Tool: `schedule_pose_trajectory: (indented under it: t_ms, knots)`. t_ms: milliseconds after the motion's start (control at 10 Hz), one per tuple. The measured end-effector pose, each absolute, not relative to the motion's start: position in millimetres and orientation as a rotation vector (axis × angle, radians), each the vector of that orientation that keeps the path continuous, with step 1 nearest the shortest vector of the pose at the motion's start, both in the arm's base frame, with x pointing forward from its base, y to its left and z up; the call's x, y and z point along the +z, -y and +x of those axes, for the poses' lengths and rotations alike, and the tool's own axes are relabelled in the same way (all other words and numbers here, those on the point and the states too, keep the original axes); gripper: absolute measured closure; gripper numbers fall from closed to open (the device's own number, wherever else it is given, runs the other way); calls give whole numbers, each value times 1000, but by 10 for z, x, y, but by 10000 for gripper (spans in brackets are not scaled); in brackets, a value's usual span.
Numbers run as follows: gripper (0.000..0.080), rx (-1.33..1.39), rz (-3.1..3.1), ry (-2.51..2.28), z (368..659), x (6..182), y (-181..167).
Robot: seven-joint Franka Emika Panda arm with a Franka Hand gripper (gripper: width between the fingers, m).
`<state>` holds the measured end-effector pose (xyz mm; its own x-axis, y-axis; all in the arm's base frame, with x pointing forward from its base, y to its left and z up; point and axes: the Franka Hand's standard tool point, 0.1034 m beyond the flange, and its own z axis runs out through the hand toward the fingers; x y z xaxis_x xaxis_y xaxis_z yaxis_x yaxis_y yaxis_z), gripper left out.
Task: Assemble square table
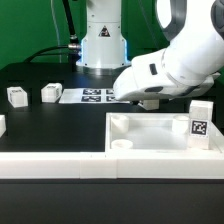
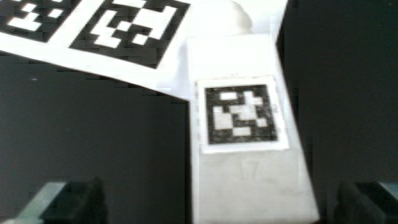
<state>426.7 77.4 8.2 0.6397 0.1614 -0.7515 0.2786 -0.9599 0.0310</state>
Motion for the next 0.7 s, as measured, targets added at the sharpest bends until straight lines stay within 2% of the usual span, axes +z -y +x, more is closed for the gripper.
schedule_pose_trajectory:
  t_ms: [700]
  knots:
    - [150, -1219, 2738, -327, 4221, 91, -772]
